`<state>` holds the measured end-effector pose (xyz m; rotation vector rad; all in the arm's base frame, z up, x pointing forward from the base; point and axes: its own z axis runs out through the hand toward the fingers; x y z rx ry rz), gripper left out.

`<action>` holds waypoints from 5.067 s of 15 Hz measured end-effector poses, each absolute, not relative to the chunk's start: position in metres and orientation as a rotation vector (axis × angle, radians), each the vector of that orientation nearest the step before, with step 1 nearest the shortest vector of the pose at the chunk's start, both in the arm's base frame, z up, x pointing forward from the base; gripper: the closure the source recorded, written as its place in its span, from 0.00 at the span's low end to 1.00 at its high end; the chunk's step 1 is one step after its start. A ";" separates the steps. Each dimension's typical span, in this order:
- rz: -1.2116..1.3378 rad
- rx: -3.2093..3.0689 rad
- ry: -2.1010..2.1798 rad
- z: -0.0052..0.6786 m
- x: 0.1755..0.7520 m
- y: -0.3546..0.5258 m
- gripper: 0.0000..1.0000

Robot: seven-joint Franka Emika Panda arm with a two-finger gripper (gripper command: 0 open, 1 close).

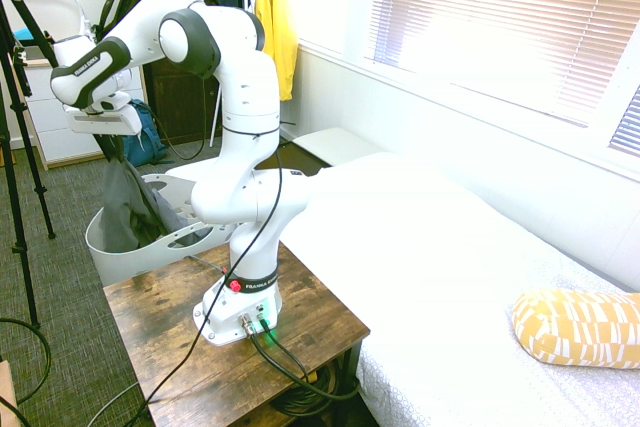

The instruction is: Put my clothes in the laundry bag

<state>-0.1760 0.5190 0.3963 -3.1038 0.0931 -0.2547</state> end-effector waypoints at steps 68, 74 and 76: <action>0.554 -2.878 1.542 0.211 0.228 0.420 1.00; 0.031 -3.010 1.254 0.325 0.035 0.483 1.00; -0.111 -3.008 1.142 0.329 -0.009 0.490 0.00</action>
